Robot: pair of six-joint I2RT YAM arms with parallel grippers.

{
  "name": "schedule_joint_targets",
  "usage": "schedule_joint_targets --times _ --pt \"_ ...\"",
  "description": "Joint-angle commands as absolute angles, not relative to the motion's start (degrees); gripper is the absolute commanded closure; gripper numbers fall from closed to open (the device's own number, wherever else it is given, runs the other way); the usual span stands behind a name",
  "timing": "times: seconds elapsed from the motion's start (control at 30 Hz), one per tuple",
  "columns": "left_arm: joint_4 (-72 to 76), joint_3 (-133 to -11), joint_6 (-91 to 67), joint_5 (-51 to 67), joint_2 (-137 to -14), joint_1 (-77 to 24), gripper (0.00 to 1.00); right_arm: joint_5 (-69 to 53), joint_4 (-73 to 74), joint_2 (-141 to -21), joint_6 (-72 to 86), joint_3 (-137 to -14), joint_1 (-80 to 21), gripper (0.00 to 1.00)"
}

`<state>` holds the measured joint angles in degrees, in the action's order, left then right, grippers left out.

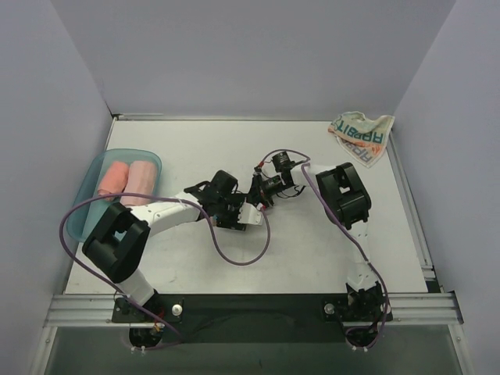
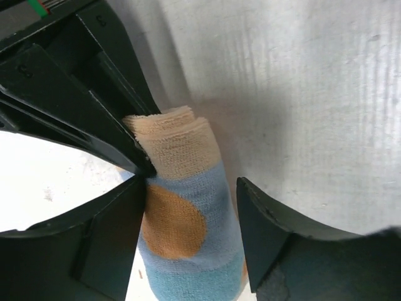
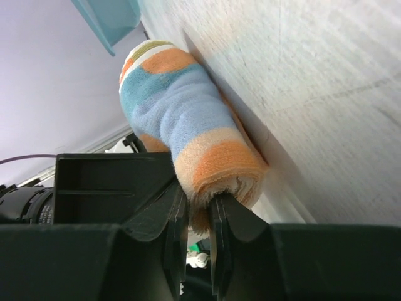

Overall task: Roll the towels
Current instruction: Roll the towel, then place the rolled towel into the container

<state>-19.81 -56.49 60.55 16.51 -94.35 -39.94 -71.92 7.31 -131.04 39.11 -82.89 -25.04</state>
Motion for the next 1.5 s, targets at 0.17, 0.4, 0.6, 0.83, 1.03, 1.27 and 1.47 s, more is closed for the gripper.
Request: schedule_joint_targets --times 0.17,0.4,0.6,0.83,1.03,1.27,1.47 --pt "-26.3 -59.5 61.1 16.9 -100.1 -40.2 0.49 -80.4 -5.3 -128.7 54.6 -80.7 -24.6 1.0" --pt "-33.3 -65.1 53.3 20.4 -104.6 -38.2 0.66 -79.2 -12.7 -126.4 57.0 -78.5 -23.6 0.72" --pt "-36.5 -69.9 48.8 25.4 -107.3 -34.8 0.67 -73.8 -1.2 -123.2 42.0 -77.3 -22.9 0.39" --pt "-38.6 -73.7 45.6 30.6 -109.4 -32.1 0.68 -70.5 5.5 -123.7 33.8 -79.7 -25.3 0.4" --pt "-38.8 -74.3 44.1 33.0 -109.8 -31.4 0.68 -66.6 6.1 -123.8 31.5 -79.5 -27.1 0.49" --pt "-39.9 -74.3 46.1 33.5 -109.6 -31.2 0.68 -60.8 9.0 -120.4 25.8 -78.3 -26.5 0.41" --pt "-39.9 -73.6 47.9 33.5 -108.4 -31.6 0.53 -58.4 11.5 -122.3 26.6 -80.9 -27.4 0.64"
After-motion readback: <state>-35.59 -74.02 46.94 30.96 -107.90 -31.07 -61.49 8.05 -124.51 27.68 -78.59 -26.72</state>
